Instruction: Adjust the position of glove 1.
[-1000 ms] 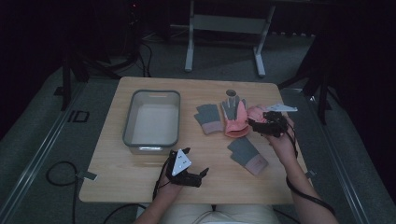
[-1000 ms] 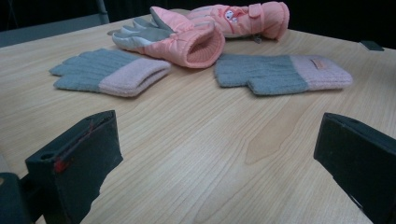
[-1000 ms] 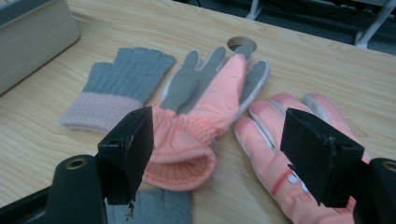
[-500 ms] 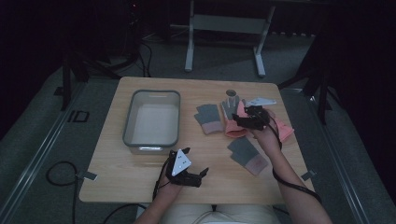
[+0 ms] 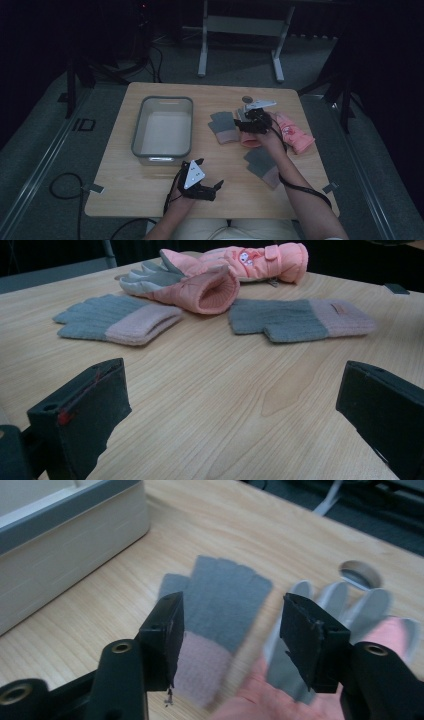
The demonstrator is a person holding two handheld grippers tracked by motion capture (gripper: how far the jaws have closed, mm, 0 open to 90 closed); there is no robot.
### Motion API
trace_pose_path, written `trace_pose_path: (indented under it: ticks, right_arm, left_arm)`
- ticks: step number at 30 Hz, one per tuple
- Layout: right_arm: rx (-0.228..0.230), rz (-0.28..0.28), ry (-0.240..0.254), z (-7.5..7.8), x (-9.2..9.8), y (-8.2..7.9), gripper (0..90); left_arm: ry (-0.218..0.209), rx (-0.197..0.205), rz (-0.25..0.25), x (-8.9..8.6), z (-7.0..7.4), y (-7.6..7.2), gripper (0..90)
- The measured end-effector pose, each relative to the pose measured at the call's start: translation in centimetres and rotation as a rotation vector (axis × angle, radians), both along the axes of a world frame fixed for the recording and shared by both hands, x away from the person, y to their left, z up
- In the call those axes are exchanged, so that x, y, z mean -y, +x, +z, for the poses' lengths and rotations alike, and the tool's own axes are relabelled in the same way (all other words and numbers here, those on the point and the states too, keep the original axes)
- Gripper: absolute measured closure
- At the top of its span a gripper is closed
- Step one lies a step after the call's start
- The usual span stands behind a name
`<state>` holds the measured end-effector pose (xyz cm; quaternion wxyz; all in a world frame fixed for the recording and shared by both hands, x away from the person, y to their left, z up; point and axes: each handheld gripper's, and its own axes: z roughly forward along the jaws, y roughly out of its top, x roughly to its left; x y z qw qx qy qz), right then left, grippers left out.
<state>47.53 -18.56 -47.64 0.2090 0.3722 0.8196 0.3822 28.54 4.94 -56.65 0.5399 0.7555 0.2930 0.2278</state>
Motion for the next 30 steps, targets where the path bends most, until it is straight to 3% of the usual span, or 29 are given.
trace_pose_path:
  ticks: [5, 8, 11, 17, 22, 26, 28, 30]
  right_arm:
    - [-0.033, 0.032, -0.023, -0.8, -1.3, 1.0, 47.8]
    - [-0.095, 0.07, -0.023, -1.5, -2.0, 1.8, 49.3]
    - [-0.132, 0.049, -0.035, -2.3, -2.8, 2.7, 50.0]
    - [-0.128, 0.016, -0.055, -3.0, -3.5, 3.8, 53.5]
    - [-0.184, 0.019, -0.103, -4.3, -4.3, 5.0, 59.9]
    - [-0.211, 0.019, -0.106, -5.0, -4.9, 5.9, 59.2]
    - [-0.224, 0.017, -0.145, -5.6, -5.1, 6.3, 59.3]
    - [-0.251, 0.005, -0.153, -6.0, -5.4, 6.5, 59.5]
  left_arm:
    - [0.0, 0.001, -0.002, 0.0, 0.0, 0.0, 0.0]
    - [-0.005, -0.002, -0.004, 0.0, 0.0, 0.0, 0.0]
    - [-0.006, -0.002, -0.004, -0.1, 0.0, 0.0, 0.0]
    - [-0.003, -0.001, -0.007, 0.0, 0.0, 0.0, 0.0]
    - [-0.014, -0.009, -0.003, -0.1, 0.0, 0.0, 0.0]
    - [-0.015, -0.006, -0.005, -0.1, 0.0, 0.0, 0.0]
    - [-0.013, -0.005, -0.006, -0.1, 0.0, 0.0, 0.0]
    - [-0.015, -0.008, -0.005, -0.1, 0.0, 0.0, 0.0]
